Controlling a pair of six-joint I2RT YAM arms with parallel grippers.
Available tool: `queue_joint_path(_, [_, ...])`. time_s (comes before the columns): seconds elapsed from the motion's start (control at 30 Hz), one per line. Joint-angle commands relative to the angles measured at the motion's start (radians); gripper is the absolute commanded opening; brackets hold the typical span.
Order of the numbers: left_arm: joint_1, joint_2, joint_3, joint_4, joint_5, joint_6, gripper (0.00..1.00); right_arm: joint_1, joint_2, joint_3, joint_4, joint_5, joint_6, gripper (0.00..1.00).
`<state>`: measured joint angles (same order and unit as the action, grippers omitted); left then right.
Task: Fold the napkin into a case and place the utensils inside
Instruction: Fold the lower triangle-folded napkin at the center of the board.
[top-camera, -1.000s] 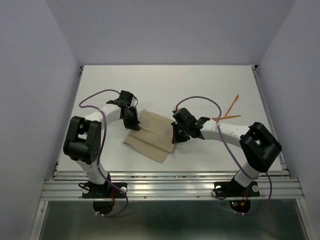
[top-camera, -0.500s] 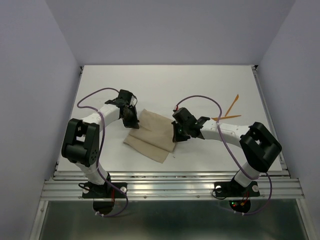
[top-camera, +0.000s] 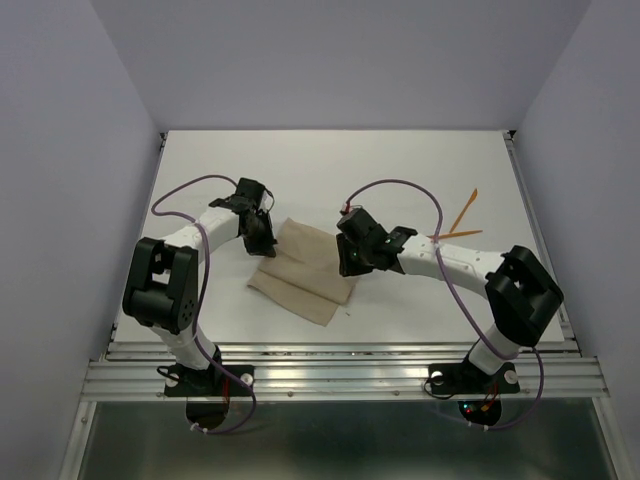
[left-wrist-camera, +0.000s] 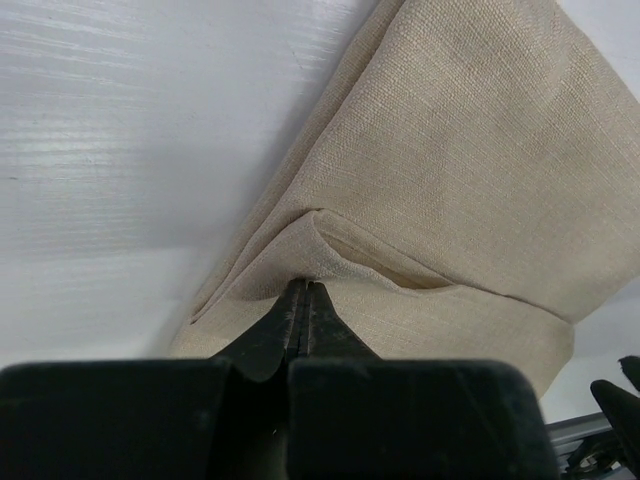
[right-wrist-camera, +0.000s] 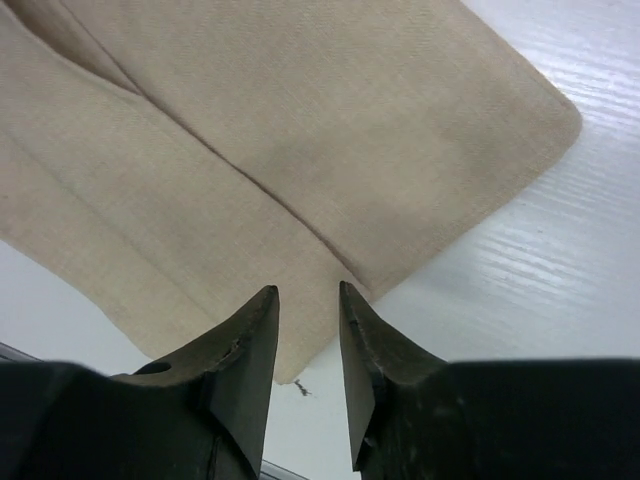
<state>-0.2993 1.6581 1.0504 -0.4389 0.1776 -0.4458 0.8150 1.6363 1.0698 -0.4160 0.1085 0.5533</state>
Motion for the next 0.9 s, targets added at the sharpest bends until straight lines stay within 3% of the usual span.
queue_joint_path(0.0, [0.008, -0.061, 0.043, -0.037, -0.024, -0.01, 0.0, 0.064, -0.02, 0.044, -0.012, 0.043, -0.003, 0.26])
queue_joint_path(0.13, [0.026, -0.106, 0.059, -0.067, -0.012, -0.007, 0.0, 0.159, 0.017, 0.099, -0.006, 0.097, -0.027, 0.17])
queue_joint_path(0.27, [0.1, -0.155, 0.123, -0.139, 0.016, 0.024, 0.0, 0.25, 0.077, 0.206, -0.007, 0.157, -0.116, 0.27])
queue_joint_path(0.3, [0.13, -0.17, 0.134, -0.153, 0.031, 0.032, 0.0, 0.271, 0.092, 0.229, -0.003, 0.163, -0.133, 0.35])
queue_joint_path(0.47, [0.37, -0.195, 0.155, -0.188, 0.125, 0.038, 0.0, 0.32, 0.238, 0.408, 0.019, 0.207, -0.248, 0.53])
queue_joint_path(0.6, [0.451, -0.219, 0.135, -0.182, 0.137, 0.003, 0.0, 0.363, 0.353, 0.53, 0.039, 0.244, -0.315, 0.58])
queue_joint_path(0.87, [0.574, -0.259, 0.092, -0.178, 0.129, -0.008, 0.0, 0.423, 0.525, 0.699, 0.078, 0.269, -0.429, 0.58])
